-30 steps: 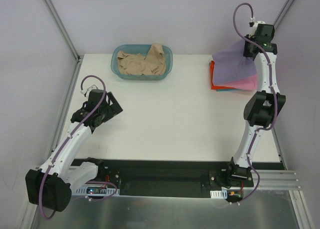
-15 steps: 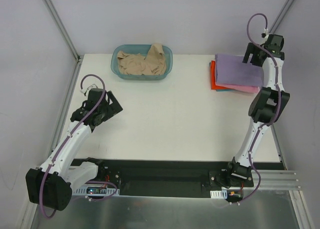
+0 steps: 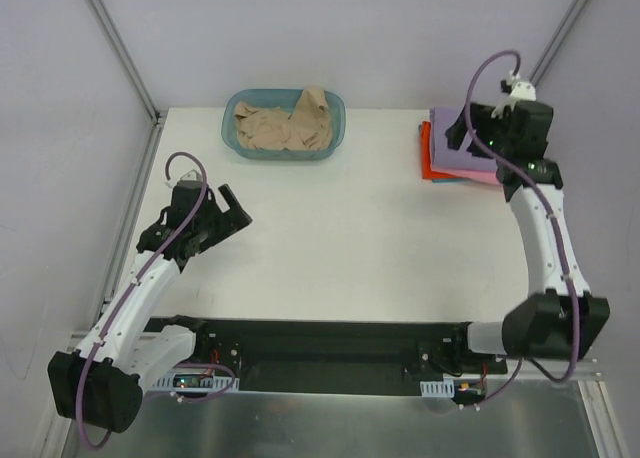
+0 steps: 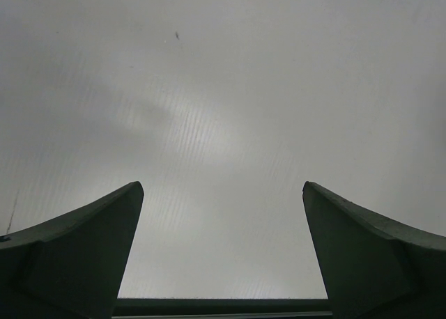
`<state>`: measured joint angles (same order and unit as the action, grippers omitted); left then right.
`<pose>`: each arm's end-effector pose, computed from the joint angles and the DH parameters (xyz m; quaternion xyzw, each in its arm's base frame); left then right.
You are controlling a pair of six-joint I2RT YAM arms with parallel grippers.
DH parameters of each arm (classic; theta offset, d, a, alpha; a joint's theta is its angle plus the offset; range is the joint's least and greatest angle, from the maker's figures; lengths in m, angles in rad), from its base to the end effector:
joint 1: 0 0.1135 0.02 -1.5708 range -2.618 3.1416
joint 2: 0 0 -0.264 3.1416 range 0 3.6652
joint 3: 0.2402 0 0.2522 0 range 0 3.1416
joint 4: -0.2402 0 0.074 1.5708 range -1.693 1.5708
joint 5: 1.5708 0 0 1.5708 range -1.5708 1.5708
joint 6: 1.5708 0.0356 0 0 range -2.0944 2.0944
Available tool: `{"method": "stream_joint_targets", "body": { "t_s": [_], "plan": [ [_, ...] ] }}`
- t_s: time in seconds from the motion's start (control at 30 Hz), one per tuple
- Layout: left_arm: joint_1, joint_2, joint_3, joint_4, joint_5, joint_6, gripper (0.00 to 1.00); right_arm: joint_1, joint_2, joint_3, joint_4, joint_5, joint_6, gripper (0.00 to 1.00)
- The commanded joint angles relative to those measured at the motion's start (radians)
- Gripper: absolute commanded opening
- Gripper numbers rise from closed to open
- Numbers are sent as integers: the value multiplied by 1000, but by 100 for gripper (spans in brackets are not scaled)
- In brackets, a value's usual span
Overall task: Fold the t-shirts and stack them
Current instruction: Neatly place the folded tshirt to the corner
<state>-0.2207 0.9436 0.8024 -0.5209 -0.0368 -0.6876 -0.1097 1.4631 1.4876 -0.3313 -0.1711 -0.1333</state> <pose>0.1978 -0.0430 0.2848 -0.2157 0.8722 -0.1776 0.4016 0.3377 -0.0311 0.4090 -0.0600 0.8032 -0.0029 0.5926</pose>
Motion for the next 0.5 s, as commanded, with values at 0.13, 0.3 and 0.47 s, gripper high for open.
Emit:
{"method": "stream_joint_targets", "body": {
  "t_s": [0.13,0.3,0.47],
  "plan": [
    [7,-132,-152,163,232,60,99,225,-496,-694,249,142,202,97],
    [7,-190,-238,246,296,54,99,255,-659,-926,235,133,253,97],
    [7,-238,-302,277,298,37,99,258,-841,-1150,319,104,323,97]
  ]
}}
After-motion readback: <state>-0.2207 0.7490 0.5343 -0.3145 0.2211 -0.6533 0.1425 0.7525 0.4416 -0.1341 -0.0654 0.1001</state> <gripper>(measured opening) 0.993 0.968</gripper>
